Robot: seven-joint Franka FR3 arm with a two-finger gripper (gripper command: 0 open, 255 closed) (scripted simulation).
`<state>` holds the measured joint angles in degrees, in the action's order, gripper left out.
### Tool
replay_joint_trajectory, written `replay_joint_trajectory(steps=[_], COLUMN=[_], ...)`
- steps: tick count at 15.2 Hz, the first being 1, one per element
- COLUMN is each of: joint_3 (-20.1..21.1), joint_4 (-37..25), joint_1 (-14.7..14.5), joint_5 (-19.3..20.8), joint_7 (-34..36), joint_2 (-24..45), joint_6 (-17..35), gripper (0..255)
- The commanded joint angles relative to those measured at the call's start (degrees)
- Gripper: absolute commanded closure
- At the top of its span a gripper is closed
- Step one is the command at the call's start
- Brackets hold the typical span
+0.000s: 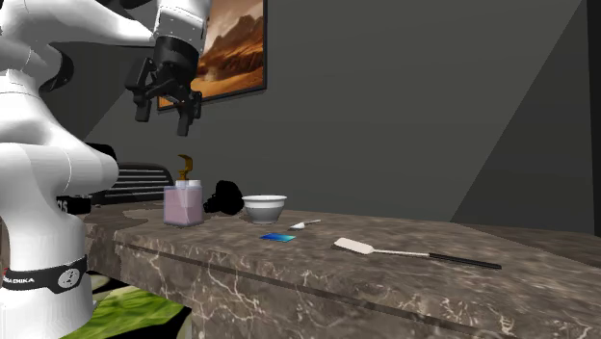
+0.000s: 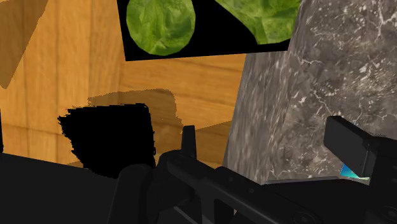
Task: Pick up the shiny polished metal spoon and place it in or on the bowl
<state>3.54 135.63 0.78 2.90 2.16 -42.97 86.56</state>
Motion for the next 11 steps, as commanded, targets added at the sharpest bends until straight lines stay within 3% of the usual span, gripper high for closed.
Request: replay_joint_trajectory(steps=[1, 11], joint_3=[0.00, 10.49], joint_4=[0.00, -2.96], joint_1=[0.00, -2.71], joint_5=[0.00, -5.99], joint_7=[0.00, 13.15], joint_2=[0.00, 14.48], joint_6=[0.00, 8.59], gripper=[0, 0])
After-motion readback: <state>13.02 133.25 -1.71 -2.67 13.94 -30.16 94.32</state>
